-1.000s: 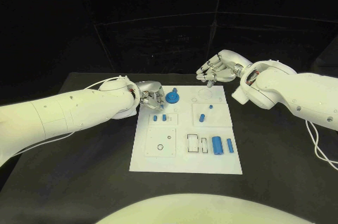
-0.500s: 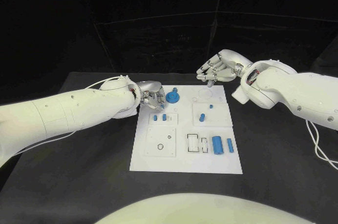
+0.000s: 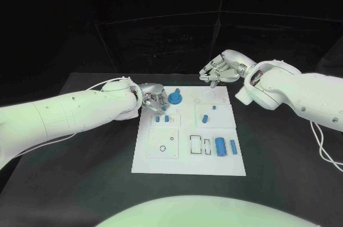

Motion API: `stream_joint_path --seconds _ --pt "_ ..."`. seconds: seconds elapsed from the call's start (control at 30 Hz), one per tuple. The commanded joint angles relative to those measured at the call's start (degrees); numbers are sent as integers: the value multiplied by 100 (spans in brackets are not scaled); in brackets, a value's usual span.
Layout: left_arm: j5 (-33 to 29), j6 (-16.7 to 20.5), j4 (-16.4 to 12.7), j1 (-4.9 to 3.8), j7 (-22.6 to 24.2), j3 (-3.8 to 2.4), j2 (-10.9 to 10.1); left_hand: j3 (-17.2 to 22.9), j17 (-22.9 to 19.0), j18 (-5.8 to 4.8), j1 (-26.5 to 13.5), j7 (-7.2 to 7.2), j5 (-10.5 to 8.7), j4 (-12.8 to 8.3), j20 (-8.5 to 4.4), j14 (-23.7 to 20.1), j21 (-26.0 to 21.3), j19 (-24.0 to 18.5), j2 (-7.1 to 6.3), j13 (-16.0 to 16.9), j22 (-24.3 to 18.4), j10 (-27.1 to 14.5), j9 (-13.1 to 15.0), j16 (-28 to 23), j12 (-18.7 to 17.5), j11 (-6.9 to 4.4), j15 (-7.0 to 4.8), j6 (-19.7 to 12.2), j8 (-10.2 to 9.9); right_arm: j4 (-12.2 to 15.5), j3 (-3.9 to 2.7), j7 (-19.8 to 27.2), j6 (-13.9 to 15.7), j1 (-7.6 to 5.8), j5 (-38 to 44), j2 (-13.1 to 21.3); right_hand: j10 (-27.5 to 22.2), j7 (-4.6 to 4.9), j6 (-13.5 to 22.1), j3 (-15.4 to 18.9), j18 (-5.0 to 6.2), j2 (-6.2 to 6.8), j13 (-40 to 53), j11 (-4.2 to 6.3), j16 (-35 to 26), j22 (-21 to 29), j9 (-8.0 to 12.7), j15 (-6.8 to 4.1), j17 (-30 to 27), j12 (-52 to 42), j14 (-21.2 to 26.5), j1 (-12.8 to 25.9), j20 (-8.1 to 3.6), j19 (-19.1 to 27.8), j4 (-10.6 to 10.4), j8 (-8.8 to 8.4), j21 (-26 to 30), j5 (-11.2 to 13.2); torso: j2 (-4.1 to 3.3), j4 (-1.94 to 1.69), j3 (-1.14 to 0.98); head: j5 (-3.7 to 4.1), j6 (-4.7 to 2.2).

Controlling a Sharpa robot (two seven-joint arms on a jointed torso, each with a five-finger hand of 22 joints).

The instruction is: Assemble the parts on the task board

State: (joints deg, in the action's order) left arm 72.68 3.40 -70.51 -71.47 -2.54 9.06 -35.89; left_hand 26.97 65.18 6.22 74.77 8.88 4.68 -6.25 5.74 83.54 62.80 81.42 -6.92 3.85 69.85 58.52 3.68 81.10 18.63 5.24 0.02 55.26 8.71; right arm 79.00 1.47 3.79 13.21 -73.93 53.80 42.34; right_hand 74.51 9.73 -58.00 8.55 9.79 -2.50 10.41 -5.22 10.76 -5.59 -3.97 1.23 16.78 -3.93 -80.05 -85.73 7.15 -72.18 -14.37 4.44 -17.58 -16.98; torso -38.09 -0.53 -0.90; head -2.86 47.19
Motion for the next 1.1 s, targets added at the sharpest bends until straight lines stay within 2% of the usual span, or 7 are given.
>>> stream_joint_path --seconds 0.03,0.43,0.63,0.83,0.9,1.0,1.1 --pt "-17 74 -19 -6 17 -4 -8 -46 -17 -43 -3 2 -3 9 14 0 -34 -26 -42 -2 -10 -55 11 -21 -33 16 45 -39 -31 2 -3 44 -18 -10 -12 1 -55 4 9 -3 71 22 -6 -3 -29 7 -1 25 -8 9 24 -14 29 -28 -22 -21 18 -23 2 -2 2 -1 -1" --pt "-21 243 -50 -5 72 -5 -92 -74 -56 -21 -1 12 2 6 47 -13 -129 -60 -63 2 -69 -221 13 -30 -90 50 75 -76 -85 -43 -3 -247 -96 -10 393 14 -123 10 15 -7 72 80 -22 -12 -21 13 -1 23 3 30 6 -77 25 -42 17 -20 28 -10 4 -1 4 6 -13" --pt "-345 564 -80 -9 254 -15 -287 -155 -228 128 -10 3 12 36 105 -57 -895 -307 -51 -15 -612 -661 8 -93 -231 132 127 -255 -229 -151 -3 -520 -254 -2 1357 19 -609 0 -30 -132 78 193 -172 -28 253 -74 -6 -65 206 8 -394 -484 -100 -401 298 -2 -159 164 13 -6 0 -33 -37" --pt "-1954 992 -108 -16 1104 -21 -544 -255 -1048 325 5 96 16 110 134 -315 -2027 -649 41 12 -1437 -870 18 -508 -161 166 156 -234 -259 -175 -2 -706 -334 112 2638 64 -544 -110 -215 -295 55 199 -265 82 980 -305 -10 -221 673 -129 -668 -704 -288 -857 455 38 -584 285 7 7 2 48 -96" --pt "-2653 995 -124 -20 1539 -21 -639 -210 -1762 412 77 153 17 93 147 -668 -2680 -960 111 30 -1886 -783 27 -889 -26 182 181 -151 -228 -142 -2 -781 -338 172 3044 88 -525 -150 -276 -388 43 203 -317 101 1448 -424 -4 -256 947 -164 -669 -764 -338 -958 491 32 -778 330 3 9 2 71 -108" --pt "-3515 950 -158 -23 2127 -20 -766 -139 -3161 420 158 190 20 68 176 -1488 -3026 -1319 193 15 -2081 -831 32 -1700 65 223 208 -45 -168 -79 -2 -939 -335 285 3613 121 -544 -164 -344 -497 22 270 -404 116 1965 -600 2 -276 1268 -168 -638 -806 -369 -999 526 15 -1042 409 8 -8 -4 125 -108" --pt "-4372 900 -213 -24 2520 -18 -867 -154 -3629 424 174 201 16 73 193 -1865 -3201 -1516 224 11 -2184 -869 28 -2054 133 235 226 -19 -141 -33 -2 -1067 -319 385 3989 134 -585 -157 -392 -590 4 311 -489 110 2703 -776 4 -274 1880 -149 -648 -772 -376 -1006 502 -5 -1300 472 13 -9 2 125 -126"
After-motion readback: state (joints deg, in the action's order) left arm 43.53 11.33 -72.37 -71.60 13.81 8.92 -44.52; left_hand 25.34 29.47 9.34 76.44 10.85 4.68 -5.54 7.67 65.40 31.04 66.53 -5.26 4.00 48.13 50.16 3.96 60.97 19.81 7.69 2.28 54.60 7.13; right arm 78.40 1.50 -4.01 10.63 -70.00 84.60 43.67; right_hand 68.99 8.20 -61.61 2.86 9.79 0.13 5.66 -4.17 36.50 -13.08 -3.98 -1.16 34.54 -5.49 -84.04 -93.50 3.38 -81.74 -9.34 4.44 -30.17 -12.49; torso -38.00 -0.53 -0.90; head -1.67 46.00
